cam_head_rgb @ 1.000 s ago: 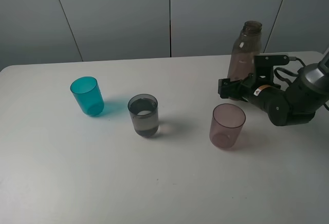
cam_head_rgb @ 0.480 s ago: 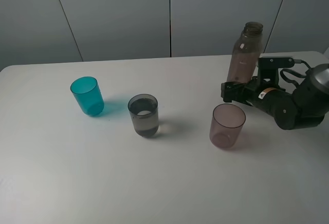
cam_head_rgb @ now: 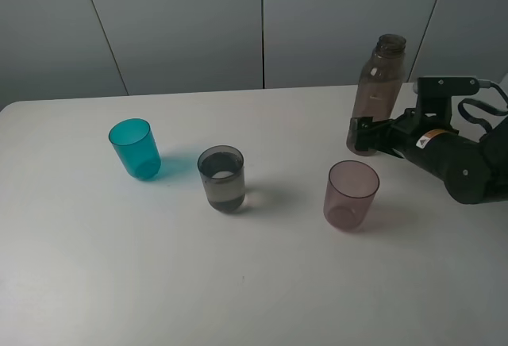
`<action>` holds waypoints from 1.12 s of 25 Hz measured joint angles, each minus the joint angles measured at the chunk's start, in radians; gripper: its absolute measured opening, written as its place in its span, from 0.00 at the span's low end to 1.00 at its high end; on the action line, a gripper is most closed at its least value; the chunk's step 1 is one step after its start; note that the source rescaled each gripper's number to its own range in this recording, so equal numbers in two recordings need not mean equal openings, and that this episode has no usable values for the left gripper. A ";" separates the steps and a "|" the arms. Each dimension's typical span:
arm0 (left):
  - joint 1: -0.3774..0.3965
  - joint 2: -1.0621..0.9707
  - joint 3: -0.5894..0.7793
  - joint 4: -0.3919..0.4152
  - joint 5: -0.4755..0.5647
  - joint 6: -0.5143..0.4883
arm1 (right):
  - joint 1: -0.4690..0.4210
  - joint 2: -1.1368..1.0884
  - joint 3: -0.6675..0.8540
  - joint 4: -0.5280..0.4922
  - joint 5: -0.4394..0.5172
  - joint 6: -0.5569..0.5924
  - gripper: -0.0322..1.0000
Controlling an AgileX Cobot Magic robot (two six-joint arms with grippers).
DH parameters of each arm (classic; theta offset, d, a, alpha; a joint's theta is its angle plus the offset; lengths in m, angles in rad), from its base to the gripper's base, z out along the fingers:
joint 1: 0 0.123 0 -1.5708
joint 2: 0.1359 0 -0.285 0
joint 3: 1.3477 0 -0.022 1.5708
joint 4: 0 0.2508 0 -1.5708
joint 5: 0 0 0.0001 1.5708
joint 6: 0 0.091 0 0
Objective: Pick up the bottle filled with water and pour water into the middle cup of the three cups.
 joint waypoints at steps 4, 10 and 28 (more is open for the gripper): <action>0.000 0.000 0.000 0.000 0.000 0.000 | 0.000 -0.062 0.029 0.002 0.056 -0.010 1.00; 0.000 0.000 0.000 0.000 0.000 0.000 | 0.000 -0.185 0.055 0.002 0.203 -0.022 1.00; 0.000 0.000 0.000 0.000 0.000 0.000 | -0.173 -0.759 -0.037 0.000 1.026 -0.082 0.56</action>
